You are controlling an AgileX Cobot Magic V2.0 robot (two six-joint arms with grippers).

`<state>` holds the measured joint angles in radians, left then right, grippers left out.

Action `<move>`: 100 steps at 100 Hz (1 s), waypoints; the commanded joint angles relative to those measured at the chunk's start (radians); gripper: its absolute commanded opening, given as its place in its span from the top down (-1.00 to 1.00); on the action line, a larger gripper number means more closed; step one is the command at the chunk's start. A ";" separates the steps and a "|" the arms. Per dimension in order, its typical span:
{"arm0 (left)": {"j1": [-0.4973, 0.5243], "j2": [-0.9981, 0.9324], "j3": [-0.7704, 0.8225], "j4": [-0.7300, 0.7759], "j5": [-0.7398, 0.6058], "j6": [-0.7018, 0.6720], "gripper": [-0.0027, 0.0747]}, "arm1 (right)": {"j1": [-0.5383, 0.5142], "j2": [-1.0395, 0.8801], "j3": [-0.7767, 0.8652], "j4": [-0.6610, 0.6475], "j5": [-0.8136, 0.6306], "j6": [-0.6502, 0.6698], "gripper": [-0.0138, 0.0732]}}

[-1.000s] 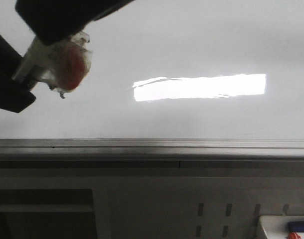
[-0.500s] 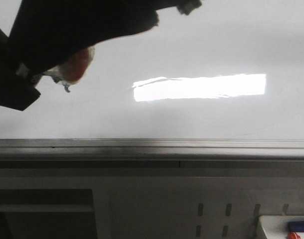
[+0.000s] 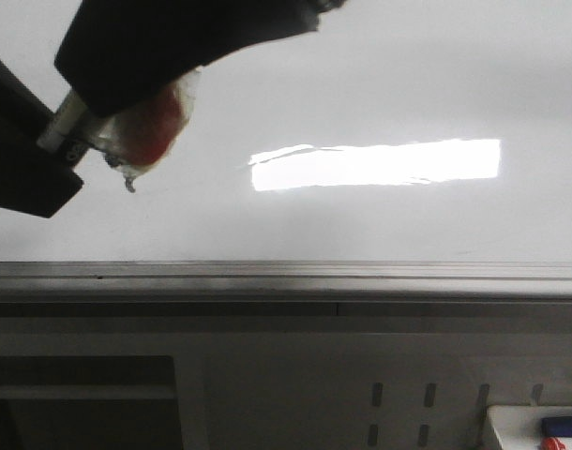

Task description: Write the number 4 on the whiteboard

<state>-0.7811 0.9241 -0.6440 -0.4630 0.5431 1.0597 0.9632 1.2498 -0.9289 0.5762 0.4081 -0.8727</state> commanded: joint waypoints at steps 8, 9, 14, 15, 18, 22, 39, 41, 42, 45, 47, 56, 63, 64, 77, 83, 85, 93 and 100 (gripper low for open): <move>-0.005 -0.015 -0.047 -0.146 -0.116 -0.010 0.76 | -0.001 -0.016 -0.027 0.013 -0.026 -0.003 0.83; -0.005 -0.015 -0.047 -0.149 -0.116 -0.010 0.74 | -0.001 -0.017 -0.027 0.013 -0.026 -0.003 0.83; -0.005 -0.015 -0.047 -0.184 -0.116 -0.010 0.47 | -0.003 -0.024 -0.027 0.008 -0.032 -0.003 0.83; -0.005 -0.015 -0.047 -0.194 -0.118 -0.010 0.43 | -0.005 -0.026 -0.027 0.008 -0.034 -0.003 0.83; -0.005 -0.017 -0.047 -0.218 -0.118 -0.010 0.27 | -0.005 -0.034 -0.027 0.006 -0.037 -0.003 0.83; -0.005 -0.026 -0.047 -0.254 -0.118 -0.010 0.03 | -0.014 -0.041 -0.027 0.001 -0.039 -0.003 0.83; -0.005 -0.098 -0.045 -0.370 -0.140 -0.011 -0.43 | -0.066 -0.101 -0.021 -0.004 -0.010 0.013 0.83; -0.005 -0.112 -0.043 -0.372 -0.143 -0.013 -0.42 | -0.074 -0.113 -0.015 -0.004 -0.010 0.015 0.82; -0.005 -0.116 -0.043 -0.372 -0.146 -0.018 -0.41 | -0.079 -0.117 -0.015 -0.004 -0.012 0.017 0.82; -0.005 -0.135 -0.035 -0.372 -0.152 -0.034 -0.38 | -0.090 -0.134 -0.003 -0.004 -0.013 0.017 0.82; -0.005 -0.151 -0.028 -0.372 -0.165 -0.046 -0.36 | -0.098 -0.149 0.002 -0.004 -0.016 0.017 0.82; -0.005 -0.226 0.027 -0.372 -0.224 -0.090 -0.23 | -0.133 -0.217 0.046 -0.004 -0.039 0.017 0.82; -0.005 -0.291 0.090 -0.372 -0.292 -0.137 -0.09 | -0.153 -0.272 0.094 -0.004 -0.065 0.017 0.82; -0.005 -0.304 0.097 -0.372 -0.308 -0.149 -0.08 | -0.156 -0.283 0.105 -0.004 -0.069 0.017 0.82; -0.005 -0.411 0.224 -0.372 -0.446 -0.242 0.36 | -0.175 -0.373 0.210 -0.004 -0.166 0.017 0.82; -0.005 -0.453 0.267 -0.388 -0.485 -0.265 0.60 | -0.176 -0.394 0.253 -0.004 -0.238 0.017 0.82; -0.005 -0.463 0.280 -0.400 -0.499 -0.265 0.69 | -0.176 -0.397 0.261 -0.004 -0.255 0.017 0.82; -0.005 -0.488 0.315 -0.432 -0.543 -0.265 0.98 | -0.178 -0.399 0.294 -0.004 -0.336 0.017 0.82; -0.005 -0.492 0.325 -0.440 -0.561 -0.265 0.98 | -0.182 -0.377 0.299 -0.004 -0.375 0.017 0.82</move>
<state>-0.7815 0.4354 -0.3034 -0.8704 0.0760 0.8118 0.7920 0.8638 -0.6134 0.5657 0.1749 -0.8566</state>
